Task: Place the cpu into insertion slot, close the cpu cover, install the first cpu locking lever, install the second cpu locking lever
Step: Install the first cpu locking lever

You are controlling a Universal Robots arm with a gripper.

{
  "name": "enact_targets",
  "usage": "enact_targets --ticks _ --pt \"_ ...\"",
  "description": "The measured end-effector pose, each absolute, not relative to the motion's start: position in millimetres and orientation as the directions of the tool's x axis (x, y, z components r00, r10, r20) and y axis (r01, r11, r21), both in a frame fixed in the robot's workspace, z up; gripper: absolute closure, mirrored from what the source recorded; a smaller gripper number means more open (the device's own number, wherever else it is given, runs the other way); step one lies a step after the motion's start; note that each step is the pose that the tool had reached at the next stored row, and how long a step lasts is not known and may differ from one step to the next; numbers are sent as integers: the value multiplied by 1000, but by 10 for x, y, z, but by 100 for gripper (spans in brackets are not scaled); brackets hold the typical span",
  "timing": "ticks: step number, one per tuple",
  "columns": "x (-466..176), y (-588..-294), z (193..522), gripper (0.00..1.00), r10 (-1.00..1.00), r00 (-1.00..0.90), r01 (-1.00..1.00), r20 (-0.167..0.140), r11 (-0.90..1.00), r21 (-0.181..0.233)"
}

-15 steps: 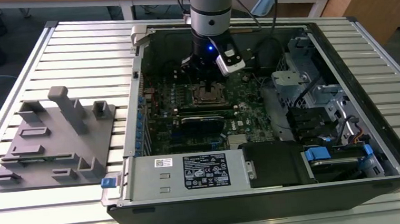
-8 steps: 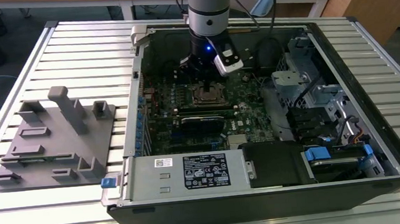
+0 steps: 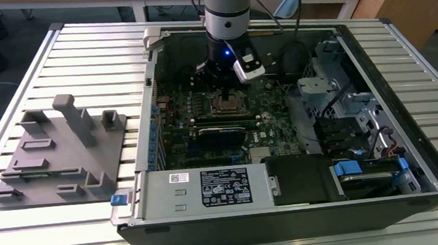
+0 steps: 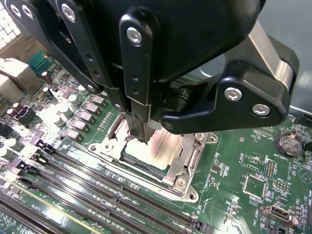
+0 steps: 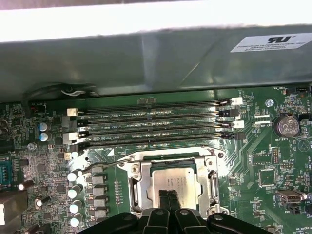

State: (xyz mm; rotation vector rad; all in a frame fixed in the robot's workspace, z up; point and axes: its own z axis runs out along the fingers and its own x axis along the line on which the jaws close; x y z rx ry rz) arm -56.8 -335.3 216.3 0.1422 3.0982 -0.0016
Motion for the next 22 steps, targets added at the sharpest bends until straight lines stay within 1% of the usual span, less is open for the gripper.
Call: enact_targets --ticks 22 --pt "-624 -3354 2175 90 92 -995 92 -40 996 1"
